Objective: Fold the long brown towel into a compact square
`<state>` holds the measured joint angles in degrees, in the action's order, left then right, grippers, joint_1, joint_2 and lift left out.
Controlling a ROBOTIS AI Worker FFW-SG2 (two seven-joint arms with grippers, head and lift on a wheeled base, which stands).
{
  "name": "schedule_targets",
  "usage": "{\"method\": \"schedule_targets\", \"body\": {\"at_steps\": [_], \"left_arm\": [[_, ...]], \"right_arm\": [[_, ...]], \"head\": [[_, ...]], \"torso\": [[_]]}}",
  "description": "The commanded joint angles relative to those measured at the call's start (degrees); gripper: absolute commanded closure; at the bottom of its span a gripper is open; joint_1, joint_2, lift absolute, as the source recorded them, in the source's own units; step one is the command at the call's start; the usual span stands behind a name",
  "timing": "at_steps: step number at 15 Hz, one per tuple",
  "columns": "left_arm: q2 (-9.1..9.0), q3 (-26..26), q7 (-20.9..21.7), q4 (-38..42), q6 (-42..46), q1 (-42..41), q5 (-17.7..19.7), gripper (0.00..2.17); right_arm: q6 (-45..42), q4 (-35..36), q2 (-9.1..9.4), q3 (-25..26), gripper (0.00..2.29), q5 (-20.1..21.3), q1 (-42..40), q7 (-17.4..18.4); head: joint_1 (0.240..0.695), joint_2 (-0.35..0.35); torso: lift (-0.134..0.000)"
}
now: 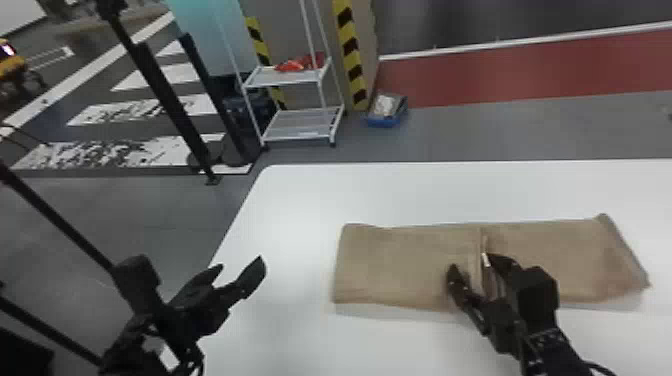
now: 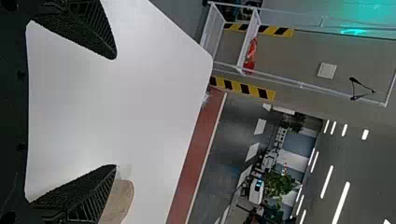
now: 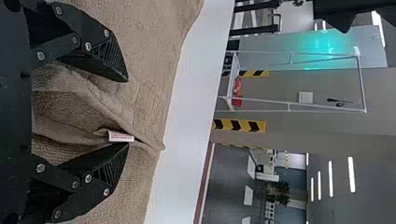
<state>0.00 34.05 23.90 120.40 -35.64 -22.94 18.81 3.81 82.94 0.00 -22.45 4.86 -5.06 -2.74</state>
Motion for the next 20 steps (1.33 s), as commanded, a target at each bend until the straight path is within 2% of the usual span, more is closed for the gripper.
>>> {"method": "schedule_targets", "body": {"at_steps": [1,5,6,9,13,14,16,18,20], "left_arm": [[-0.15,0.2,0.2,-0.2,0.0,0.0,0.0,0.04],[-0.15,0.3,0.4,-0.2,0.0,0.0,0.1,0.04],[-0.15,0.3,0.4,-0.3,0.0,0.0,0.1,0.04],[-0.15,0.3,0.7,-0.3,0.0,0.0,0.1,0.04],[-0.15,1.1,1.1,-0.7,0.0,0.0,0.2,0.04],[-0.15,1.4,1.1,-0.8,0.5,0.1,0.3,0.04],[-0.15,1.5,1.1,-0.9,0.9,0.1,0.4,0.04],[-0.15,2.0,1.1,-1.0,1.8,0.0,0.8,0.04],[-0.15,2.2,1.2,-1.7,3.2,-0.1,1.1,0.04]], "right_arm": [[0.0,0.1,0.05,0.0,0.70,0.1,0.0,-0.1],[0.0,0.6,0.05,0.5,0.71,0.2,-0.8,0.0],[0.0,0.7,0.05,0.5,0.82,0.3,-0.8,0.0],[0.2,1.0,0.05,0.4,1.52,0.3,-0.8,0.0],[0.2,1.8,0.05,0.0,1.54,0.0,-0.6,0.0],[0.4,3.8,0.05,0.0,1.54,-0.6,-0.3,-0.4],[1.6,11.4,0.05,1.5,1.54,-4.7,-0.6,-1.9],[4.6,16.1,0.05,3.5,1.54,-5.2,-1.7,-1.9],[3.0,10.0,0.05,5.1,1.54,-5.3,-1.2,-1.7]], "head": [[0.695,0.350],[0.695,0.350],[0.695,0.350],[0.695,0.350],[0.695,0.350],[0.695,0.350],[0.695,0.350],[0.695,0.350],[0.695,0.350]], "torso": [[-0.108],[-0.108],[-0.108],[-0.108],[-0.108],[-0.108],[-0.108],[-0.108],[-0.108]]}}
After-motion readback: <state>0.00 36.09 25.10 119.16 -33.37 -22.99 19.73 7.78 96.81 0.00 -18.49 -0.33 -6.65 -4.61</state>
